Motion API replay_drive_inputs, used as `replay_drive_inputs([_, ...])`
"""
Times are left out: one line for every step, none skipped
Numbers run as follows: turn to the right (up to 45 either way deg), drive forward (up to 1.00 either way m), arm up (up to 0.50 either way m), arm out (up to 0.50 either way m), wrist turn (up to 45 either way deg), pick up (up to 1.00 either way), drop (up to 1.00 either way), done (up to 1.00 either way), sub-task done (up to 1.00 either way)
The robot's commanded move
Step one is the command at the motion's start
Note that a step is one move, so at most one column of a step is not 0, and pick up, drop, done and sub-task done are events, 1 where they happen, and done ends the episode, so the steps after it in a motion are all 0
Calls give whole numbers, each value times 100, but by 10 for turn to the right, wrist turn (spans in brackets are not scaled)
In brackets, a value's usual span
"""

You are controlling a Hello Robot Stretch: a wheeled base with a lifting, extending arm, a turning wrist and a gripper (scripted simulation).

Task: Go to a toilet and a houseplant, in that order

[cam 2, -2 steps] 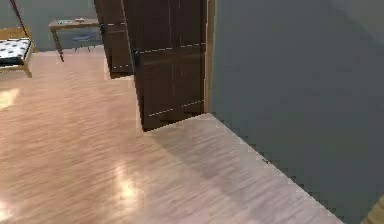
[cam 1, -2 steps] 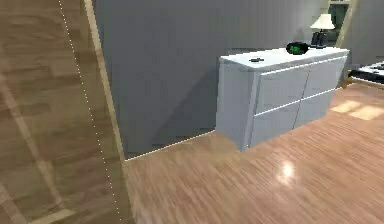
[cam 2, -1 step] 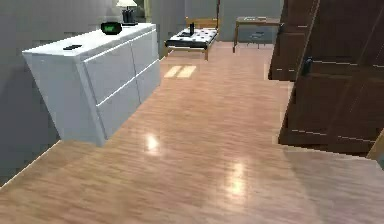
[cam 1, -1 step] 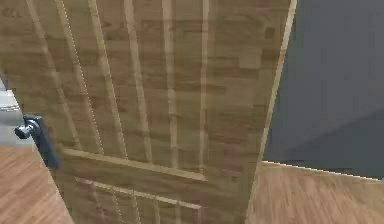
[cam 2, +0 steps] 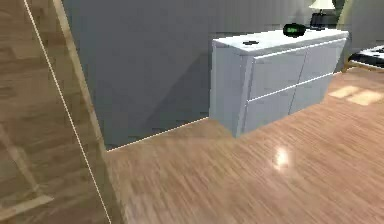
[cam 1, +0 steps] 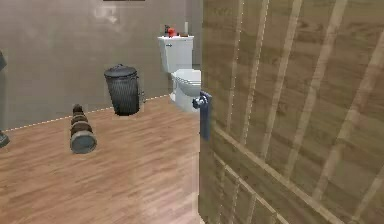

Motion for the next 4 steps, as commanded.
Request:
replay_drive_inputs([-210, 0, 0, 0, 0, 0, 0, 0, 0])
replay_drive_inputs([0, 100, 0, 0, 0, 0, 0, 0, 0])
replay_drive_inputs([-270, 0, 0, 0, 0, 0, 0, 0, 0])
replay_drive_inputs([0, 5, 0, 0, 0, 0, 0, 0, 0])
